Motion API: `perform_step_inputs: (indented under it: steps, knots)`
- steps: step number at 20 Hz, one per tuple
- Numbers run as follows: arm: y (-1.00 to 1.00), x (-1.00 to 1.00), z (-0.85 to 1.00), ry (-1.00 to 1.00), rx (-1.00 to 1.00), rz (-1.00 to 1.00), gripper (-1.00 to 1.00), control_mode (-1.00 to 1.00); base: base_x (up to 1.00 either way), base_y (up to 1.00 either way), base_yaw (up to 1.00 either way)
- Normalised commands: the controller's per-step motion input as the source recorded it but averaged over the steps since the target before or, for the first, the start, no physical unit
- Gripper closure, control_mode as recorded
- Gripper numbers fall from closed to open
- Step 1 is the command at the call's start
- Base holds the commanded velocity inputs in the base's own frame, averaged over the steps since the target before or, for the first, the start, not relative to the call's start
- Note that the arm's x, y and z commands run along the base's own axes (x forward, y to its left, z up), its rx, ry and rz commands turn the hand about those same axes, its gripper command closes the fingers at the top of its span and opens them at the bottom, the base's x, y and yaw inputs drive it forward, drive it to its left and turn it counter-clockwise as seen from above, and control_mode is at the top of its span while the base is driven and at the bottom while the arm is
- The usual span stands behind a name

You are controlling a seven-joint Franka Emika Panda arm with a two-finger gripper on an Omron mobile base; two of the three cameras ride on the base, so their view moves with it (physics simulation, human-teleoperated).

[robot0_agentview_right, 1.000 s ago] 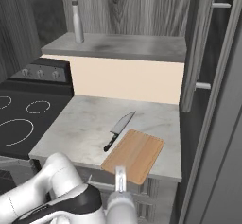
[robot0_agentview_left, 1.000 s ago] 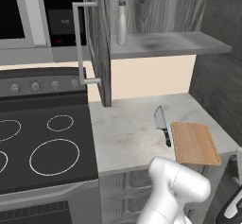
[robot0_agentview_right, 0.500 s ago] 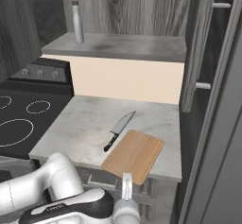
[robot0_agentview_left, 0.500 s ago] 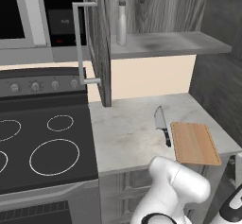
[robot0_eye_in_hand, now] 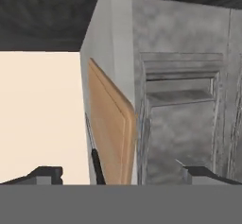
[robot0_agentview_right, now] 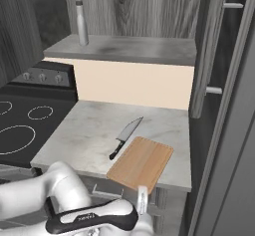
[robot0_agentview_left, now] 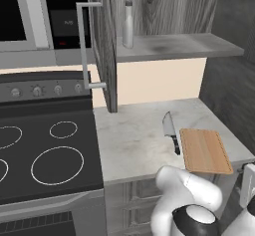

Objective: Move the cutting board and knife to the sink. Then move spray from the cabinet to the counter.

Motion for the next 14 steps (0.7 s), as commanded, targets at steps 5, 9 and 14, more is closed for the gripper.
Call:
perform_step_inputs:
  steps: [5, 9, 14]
  knots:
    - [-0.22, 0.25, -0.30, -0.12, 0.00, 0.00, -1.00, -1.00, 0.00, 0.00, 0.00]
    - [-0.03, 0.20, -0.13, -0.10, 0.00, 0.01, -1.00, -1.00, 0.00, 0.00, 0.00]
    - [0.00, 0.15, -0.04, -0.08, 0.00, 0.01, -1.00, -1.00, 0.00, 0.00, 0.00]
